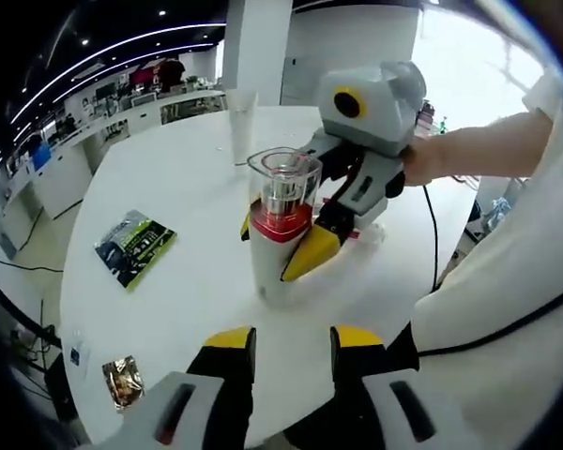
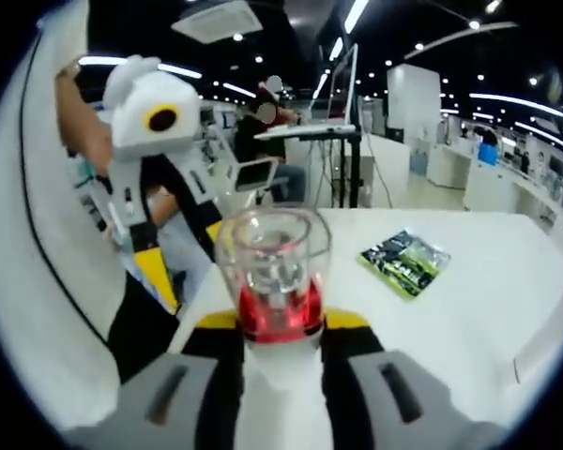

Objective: Arrange the skincare products in the storage area until every visible bottle or jar stands upright without overlapping.

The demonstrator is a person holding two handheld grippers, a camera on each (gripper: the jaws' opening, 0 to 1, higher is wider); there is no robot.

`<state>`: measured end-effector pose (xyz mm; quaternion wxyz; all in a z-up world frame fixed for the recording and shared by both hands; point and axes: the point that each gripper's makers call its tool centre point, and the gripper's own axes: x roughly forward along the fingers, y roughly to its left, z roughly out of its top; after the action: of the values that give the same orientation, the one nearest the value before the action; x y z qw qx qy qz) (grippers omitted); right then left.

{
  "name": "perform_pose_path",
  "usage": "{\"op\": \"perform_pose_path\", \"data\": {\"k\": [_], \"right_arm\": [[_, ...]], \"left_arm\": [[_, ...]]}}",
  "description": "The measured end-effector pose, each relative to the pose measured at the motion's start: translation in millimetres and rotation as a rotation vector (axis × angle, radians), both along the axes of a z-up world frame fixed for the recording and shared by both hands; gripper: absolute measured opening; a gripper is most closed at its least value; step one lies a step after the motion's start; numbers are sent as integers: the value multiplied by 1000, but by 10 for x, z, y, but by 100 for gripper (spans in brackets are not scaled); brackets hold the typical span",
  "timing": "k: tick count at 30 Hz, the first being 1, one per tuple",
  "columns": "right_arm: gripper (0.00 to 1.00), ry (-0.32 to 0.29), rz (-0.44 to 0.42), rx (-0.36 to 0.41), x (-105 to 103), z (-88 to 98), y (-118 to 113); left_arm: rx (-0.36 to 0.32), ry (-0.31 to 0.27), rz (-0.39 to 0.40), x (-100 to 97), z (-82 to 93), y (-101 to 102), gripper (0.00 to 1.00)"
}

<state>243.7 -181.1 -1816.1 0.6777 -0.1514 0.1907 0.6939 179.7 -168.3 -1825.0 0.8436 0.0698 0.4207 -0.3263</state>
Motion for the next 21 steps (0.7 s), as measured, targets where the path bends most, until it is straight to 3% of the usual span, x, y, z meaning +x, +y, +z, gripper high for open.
{"op": "perform_pose_path", "data": {"k": [13,21], "right_arm": [[27,7,-40,-18,-4,20,7],[27,9,-96,40,145,268,-30]], "left_arm": [[0,14,30,-61,-15,49,31],[-6,7,20,11,0,36,31]]}}
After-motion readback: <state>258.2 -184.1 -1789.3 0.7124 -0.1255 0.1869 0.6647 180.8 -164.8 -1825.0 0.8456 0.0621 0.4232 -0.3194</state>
